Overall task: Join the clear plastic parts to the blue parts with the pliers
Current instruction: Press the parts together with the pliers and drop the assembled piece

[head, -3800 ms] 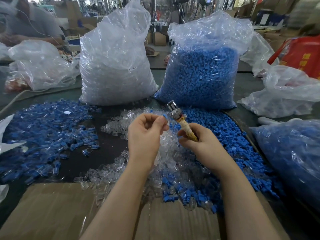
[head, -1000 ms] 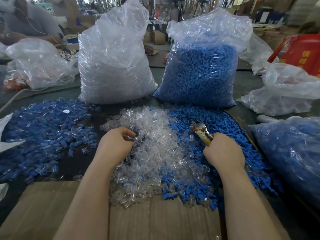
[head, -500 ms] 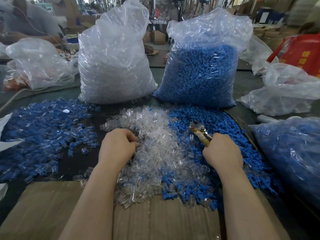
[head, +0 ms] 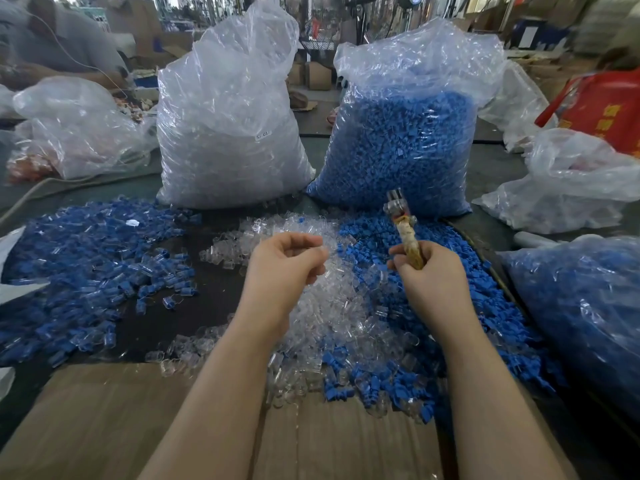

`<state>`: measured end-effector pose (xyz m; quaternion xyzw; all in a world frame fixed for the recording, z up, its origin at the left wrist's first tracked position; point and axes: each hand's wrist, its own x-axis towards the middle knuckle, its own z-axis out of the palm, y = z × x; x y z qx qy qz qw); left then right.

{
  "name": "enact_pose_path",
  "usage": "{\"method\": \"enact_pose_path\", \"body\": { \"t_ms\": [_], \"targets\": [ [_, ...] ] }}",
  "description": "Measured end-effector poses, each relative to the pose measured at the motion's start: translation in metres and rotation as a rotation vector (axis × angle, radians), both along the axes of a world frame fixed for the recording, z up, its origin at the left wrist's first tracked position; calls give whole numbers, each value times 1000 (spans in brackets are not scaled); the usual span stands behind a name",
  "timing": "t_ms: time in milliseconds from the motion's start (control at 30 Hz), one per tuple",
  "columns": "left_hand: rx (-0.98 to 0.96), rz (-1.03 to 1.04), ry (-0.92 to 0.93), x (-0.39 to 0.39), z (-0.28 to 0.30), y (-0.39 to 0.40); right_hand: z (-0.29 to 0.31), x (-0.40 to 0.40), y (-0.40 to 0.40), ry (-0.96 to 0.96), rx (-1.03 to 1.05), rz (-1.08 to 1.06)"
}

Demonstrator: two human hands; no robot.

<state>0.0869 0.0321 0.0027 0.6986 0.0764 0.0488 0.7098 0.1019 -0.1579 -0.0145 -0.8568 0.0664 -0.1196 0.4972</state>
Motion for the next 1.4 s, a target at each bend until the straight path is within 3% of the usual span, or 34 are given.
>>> {"method": "enact_pose_path", "body": {
  "t_ms": [400,667,1133,1400],
  "targets": [
    [-238,7,36,-7,4,-18,11,-11,31,-251,245,173],
    [-324,22,12,-10,9,-24,4,-15,42,-341,148,132],
    [150,201,-341,-15,6,-33,7,-16,52,-372,146,72],
    [271,242,-393,-14,1,-29,9,-13,46,-257,173,213]
  ]
}}
